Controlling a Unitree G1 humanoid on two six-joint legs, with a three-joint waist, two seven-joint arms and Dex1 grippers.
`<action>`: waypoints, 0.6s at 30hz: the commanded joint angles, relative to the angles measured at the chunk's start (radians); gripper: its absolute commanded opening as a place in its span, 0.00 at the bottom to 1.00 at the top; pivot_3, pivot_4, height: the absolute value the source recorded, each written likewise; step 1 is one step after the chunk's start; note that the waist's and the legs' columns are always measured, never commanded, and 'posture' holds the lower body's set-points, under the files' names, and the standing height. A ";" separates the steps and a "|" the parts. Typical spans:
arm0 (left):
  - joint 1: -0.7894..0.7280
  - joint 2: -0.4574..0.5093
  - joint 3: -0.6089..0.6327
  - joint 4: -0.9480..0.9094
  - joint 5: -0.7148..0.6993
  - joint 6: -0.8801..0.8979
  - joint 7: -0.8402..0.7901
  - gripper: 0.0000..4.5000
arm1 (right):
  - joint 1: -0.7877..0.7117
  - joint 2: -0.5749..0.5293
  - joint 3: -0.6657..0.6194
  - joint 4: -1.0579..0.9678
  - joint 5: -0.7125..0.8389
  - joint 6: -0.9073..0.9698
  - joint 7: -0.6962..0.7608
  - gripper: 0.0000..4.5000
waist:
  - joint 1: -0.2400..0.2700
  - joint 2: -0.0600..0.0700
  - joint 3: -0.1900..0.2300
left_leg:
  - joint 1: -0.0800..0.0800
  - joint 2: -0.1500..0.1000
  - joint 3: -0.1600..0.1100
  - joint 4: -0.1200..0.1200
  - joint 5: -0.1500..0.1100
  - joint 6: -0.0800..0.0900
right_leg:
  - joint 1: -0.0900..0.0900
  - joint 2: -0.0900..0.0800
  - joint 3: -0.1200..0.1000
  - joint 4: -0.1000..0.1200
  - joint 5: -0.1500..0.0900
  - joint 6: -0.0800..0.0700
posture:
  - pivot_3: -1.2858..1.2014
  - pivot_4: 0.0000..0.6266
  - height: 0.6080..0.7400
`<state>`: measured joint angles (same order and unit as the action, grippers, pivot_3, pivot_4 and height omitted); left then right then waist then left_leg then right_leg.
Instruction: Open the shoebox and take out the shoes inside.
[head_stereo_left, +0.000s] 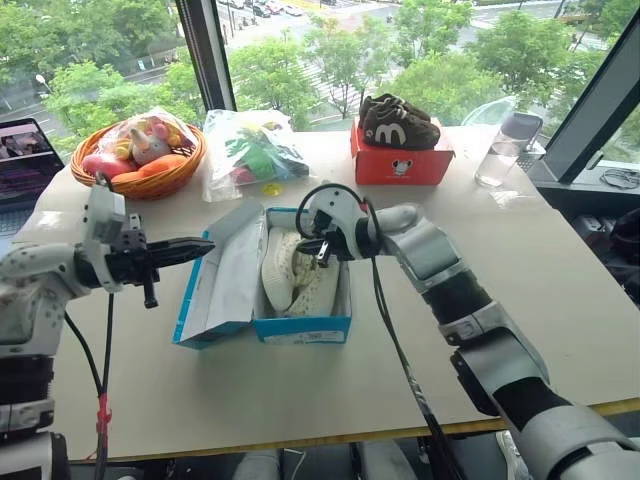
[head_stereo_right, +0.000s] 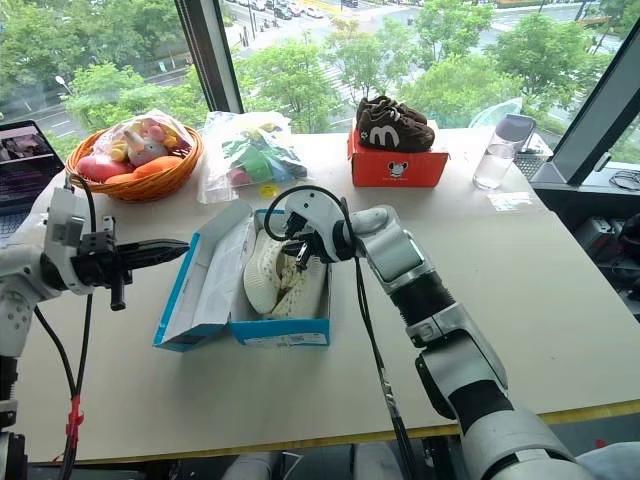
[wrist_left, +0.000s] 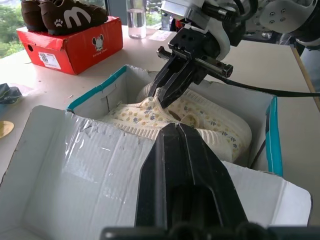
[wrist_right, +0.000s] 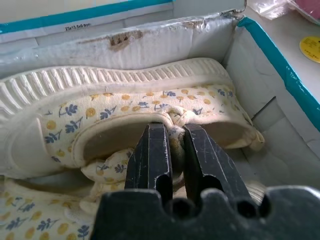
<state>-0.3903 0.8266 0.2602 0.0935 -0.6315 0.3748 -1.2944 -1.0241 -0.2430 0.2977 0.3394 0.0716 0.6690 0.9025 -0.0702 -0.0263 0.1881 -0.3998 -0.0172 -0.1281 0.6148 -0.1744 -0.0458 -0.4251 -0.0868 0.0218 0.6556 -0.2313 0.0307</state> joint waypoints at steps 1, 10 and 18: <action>0.020 -0.015 0.052 -0.047 -0.031 -0.009 0.033 0.00 | -0.007 0.013 -0.083 -0.072 0.071 0.040 -0.023 0.02 | 0.000 0.000 0.000 | 0.000 0.000 0.000 0.000 0.000 0.000 | 0.000 0.000 0.000 0.000 0.001 -0.001 | 0.52 0.24 1.00; 0.090 -0.088 0.070 -0.039 -0.043 -0.033 0.063 0.00 | 0.004 0.011 -0.137 -0.117 0.120 0.107 -0.072 0.02 | 0.001 0.000 0.000 | 0.000 0.000 0.000 0.000 0.000 0.000 | 0.000 0.000 0.000 0.000 0.001 -0.002 | 0.52 0.24 1.00; 0.095 -0.074 0.074 -0.071 -0.070 -0.011 0.047 0.00 | -0.028 -0.032 -0.184 -0.188 0.177 0.139 -0.065 0.02 | 0.001 0.000 0.000 | 0.000 0.000 0.000 0.000 0.000 0.000 | 0.000 0.000 0.000 0.000 0.001 -0.002 | 0.52 0.24 1.00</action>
<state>-0.2943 0.7355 0.3015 0.0656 -0.6741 0.3707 -1.2364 -1.0077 -0.2638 0.1729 0.2304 0.2034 0.8018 0.8284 -0.0693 -0.0264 0.1881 -0.4001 -0.0174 -0.1280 0.6150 -0.1744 -0.0459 -0.4251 -0.0870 0.0218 0.6552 -0.2301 0.0288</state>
